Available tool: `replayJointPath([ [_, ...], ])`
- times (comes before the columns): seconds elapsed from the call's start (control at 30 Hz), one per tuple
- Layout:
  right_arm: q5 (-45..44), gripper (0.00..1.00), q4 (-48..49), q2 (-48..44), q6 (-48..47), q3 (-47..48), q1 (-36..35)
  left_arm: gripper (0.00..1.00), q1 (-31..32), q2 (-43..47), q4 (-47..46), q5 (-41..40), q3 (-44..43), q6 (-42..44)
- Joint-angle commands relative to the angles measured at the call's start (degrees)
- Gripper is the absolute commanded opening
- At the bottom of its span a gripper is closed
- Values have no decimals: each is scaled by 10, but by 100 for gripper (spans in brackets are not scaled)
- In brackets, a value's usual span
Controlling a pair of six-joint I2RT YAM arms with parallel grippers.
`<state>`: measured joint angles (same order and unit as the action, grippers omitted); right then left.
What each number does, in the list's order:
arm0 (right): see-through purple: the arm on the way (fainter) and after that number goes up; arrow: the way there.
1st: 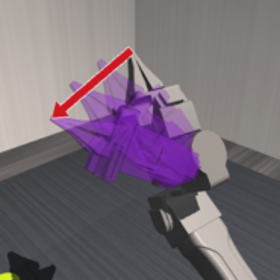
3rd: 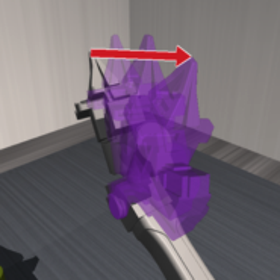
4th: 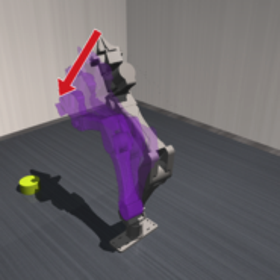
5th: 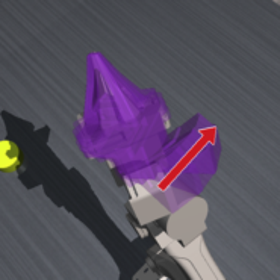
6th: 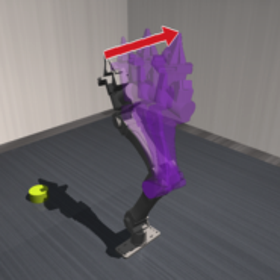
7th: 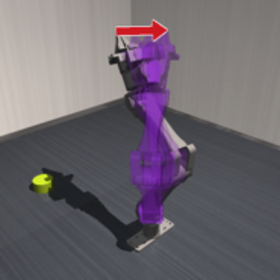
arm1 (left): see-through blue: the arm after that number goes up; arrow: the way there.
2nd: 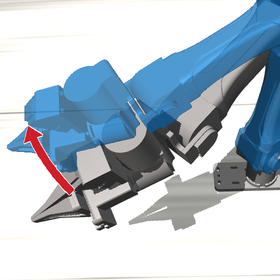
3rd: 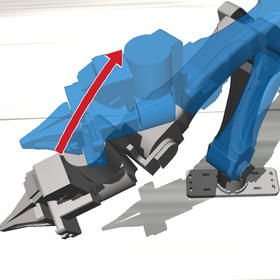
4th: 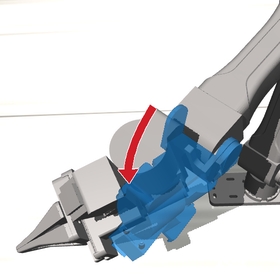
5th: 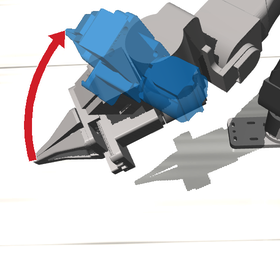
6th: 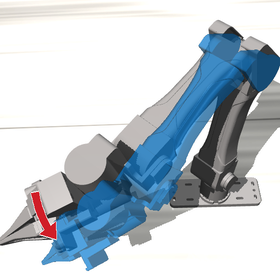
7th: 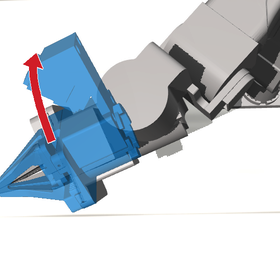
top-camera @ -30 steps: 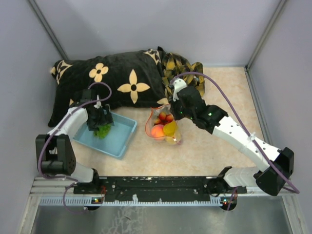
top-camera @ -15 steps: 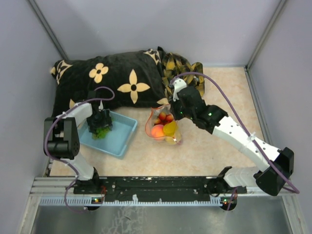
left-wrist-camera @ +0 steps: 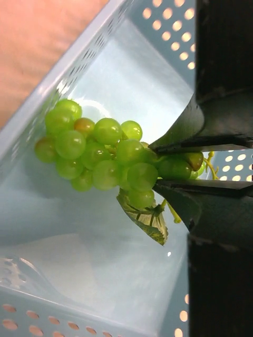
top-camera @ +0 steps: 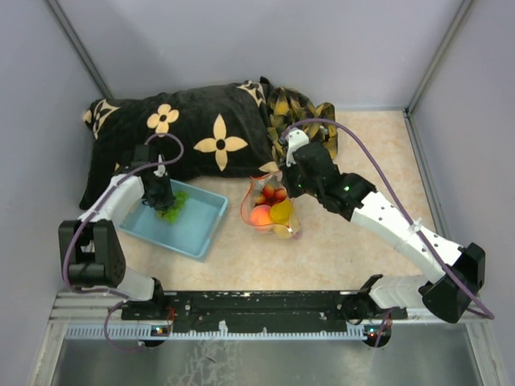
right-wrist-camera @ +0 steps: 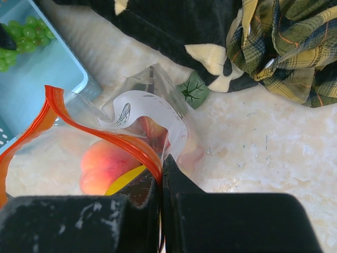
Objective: Place the food in the zip-top bag and seal the zipper
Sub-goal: Pick up the fake fruit from the bin.
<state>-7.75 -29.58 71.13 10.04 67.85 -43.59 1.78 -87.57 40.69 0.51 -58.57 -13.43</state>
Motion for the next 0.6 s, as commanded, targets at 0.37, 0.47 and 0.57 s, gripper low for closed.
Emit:
replayJointPath([
  [0.37,-32,0,5,1,0,29,4,16,34,196,9,136,-20,-42],
  [0.47,-32,0,2,2,2,29,4,15,43,231,13,157,-35,-49],
  [0.57,-33,0,1,4,4,30,4,15,55,269,9,194,-55,-56],
])
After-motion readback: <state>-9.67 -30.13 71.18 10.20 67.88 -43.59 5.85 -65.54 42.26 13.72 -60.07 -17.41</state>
